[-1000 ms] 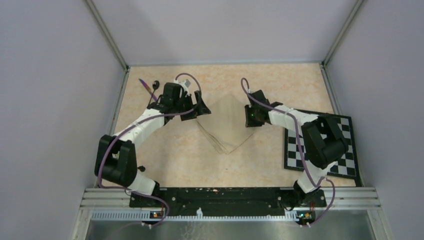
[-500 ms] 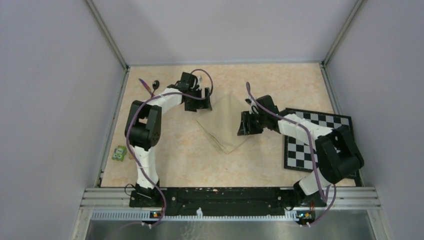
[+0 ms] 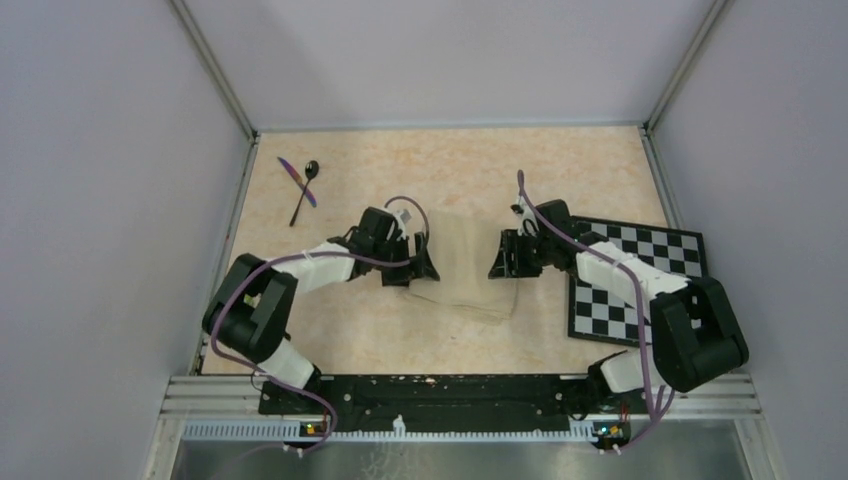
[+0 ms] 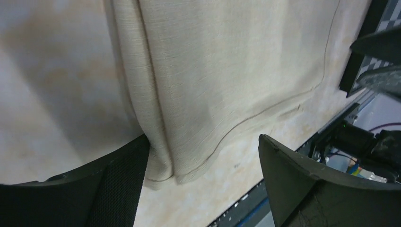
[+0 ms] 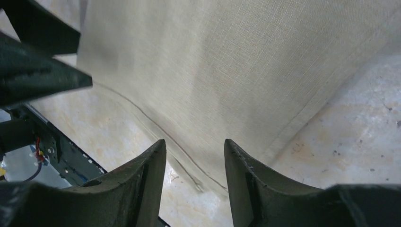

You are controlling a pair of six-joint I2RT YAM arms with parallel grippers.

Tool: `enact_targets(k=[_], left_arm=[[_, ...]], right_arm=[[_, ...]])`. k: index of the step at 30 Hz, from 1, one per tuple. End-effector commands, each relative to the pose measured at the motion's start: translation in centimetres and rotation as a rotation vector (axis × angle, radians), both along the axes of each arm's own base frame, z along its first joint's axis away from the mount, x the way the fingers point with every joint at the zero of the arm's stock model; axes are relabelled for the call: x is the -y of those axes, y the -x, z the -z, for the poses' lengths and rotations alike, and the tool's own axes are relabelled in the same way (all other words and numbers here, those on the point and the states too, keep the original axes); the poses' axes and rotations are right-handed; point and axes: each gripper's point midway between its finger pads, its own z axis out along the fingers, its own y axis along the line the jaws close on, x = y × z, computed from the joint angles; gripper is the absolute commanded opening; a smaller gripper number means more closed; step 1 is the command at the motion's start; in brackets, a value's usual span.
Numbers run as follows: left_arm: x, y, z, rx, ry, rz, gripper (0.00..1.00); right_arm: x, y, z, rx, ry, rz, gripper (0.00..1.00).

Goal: Fold the napkin into a case and place the utensils inside
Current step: Move the square folded napkin to the center of the board, then smooth out the square-folded napkin at the center of the board.

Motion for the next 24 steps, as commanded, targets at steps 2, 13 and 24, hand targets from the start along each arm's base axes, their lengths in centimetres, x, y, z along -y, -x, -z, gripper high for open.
enact_targets(k=[2, 13, 24], left_arm=[[-0.7, 2.7, -2.4, -0.019, 0.041, -0.081, 0.90], [-0.9, 4.8, -3.1, -0.039, 0.096, -0.073, 0.65], [-1.2, 5.9, -1.5, -0.053, 0.071, -0.051, 0.45]], right_arm=[[2.5, 2.0, -0.5, -0.041, -0.008, 0.085, 0.56], [4.7, 4.6, 2.2, -0.260, -0.101, 0.279, 0.53], [5.4, 5.0, 3.4, -0.257, -0.068, 0.314, 0.50]])
